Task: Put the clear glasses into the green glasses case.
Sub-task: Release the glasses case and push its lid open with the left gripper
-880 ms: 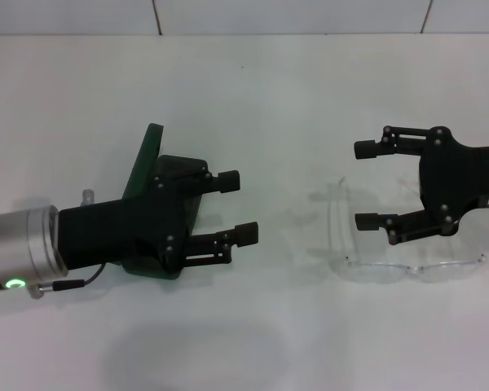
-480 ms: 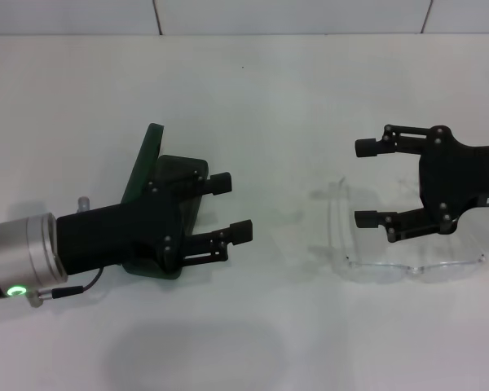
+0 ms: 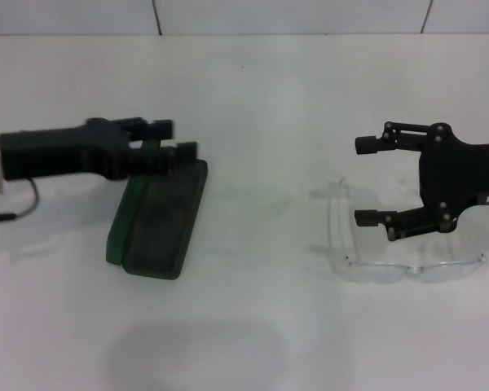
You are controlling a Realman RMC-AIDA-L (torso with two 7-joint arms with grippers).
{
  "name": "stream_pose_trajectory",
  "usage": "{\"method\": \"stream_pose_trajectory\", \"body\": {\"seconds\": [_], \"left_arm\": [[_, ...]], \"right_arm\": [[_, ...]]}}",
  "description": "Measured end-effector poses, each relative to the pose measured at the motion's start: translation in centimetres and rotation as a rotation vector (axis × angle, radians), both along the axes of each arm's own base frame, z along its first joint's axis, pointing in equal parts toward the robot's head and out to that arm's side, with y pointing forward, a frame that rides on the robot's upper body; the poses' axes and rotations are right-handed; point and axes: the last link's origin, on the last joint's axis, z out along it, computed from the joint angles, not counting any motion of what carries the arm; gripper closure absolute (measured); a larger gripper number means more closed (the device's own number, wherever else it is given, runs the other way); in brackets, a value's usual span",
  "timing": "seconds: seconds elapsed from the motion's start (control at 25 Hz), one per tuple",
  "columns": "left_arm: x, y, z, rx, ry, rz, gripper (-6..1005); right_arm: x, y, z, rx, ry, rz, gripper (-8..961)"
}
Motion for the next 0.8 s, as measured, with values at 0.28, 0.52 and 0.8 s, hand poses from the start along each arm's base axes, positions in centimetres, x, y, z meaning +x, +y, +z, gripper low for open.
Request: {"method": "stream_pose_trajectory", "body": {"seconds": [0.28,0.52,0.8], "left_arm": [[-1.5,0.2,1.4,0.024,0.159,0.156,258],[-3.8,0.1,0.3,0.027,0.249,0.281,269],[-4.0,0.2,-0.1,0.001,0.263,0.318,283]], "right_arm": [[0.6,-0.4,-0.2,-0.003,-0.013,-0.008,82],[0.6,-0.7,0.0,-0.016,-0.019,0.009,82],[0.5,-0.7,-0.1,-0.014,-0.02,0.017,82]]}}
